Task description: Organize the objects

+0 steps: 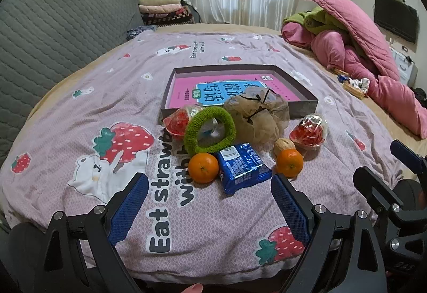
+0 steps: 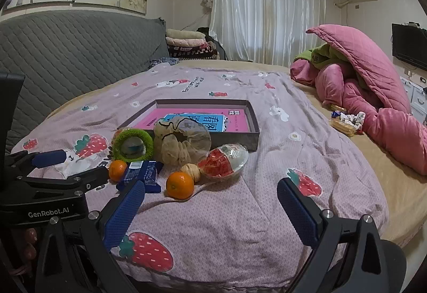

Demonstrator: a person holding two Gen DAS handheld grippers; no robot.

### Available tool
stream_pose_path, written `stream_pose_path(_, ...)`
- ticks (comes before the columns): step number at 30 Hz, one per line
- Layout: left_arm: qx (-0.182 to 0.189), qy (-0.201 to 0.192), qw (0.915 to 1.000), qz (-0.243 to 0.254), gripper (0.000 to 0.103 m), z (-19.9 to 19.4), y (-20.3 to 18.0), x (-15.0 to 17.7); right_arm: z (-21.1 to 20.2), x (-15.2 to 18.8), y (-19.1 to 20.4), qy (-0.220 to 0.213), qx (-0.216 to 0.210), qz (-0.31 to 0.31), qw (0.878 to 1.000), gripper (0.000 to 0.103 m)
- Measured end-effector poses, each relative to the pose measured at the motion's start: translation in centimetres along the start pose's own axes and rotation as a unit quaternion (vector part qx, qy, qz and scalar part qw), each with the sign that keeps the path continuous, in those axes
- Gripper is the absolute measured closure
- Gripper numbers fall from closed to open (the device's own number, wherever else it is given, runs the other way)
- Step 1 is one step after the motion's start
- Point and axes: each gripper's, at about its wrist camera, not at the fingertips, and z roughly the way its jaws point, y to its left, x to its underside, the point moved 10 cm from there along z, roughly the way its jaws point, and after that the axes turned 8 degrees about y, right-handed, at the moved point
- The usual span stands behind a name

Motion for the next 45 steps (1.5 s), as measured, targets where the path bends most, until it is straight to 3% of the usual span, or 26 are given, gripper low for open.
stream_pose_path(21, 0.007, -0.001, 1.0, 0.006, 0.009, 0.2, -0.1, 0.0, 0.3, 0.3, 0.1, 0.007, -0.009, 0.007, 1.0, 0.003)
stream_pose_path(34, 0.025, 0.029, 0.999, -0.021, 0.009, 2.7, 1.4, 0.7, 2.3, 1.4, 0.3, 0.04, -0.026, 0.006, 0.999, 0.003)
stream_pose_path(45, 0.006, 0.038, 0.999, -0.022, 0.009, 4.1, 2.8, 1.1, 3.0, 2.1, 1.1, 0.055, -0.034, -0.006, 0.998, 0.003)
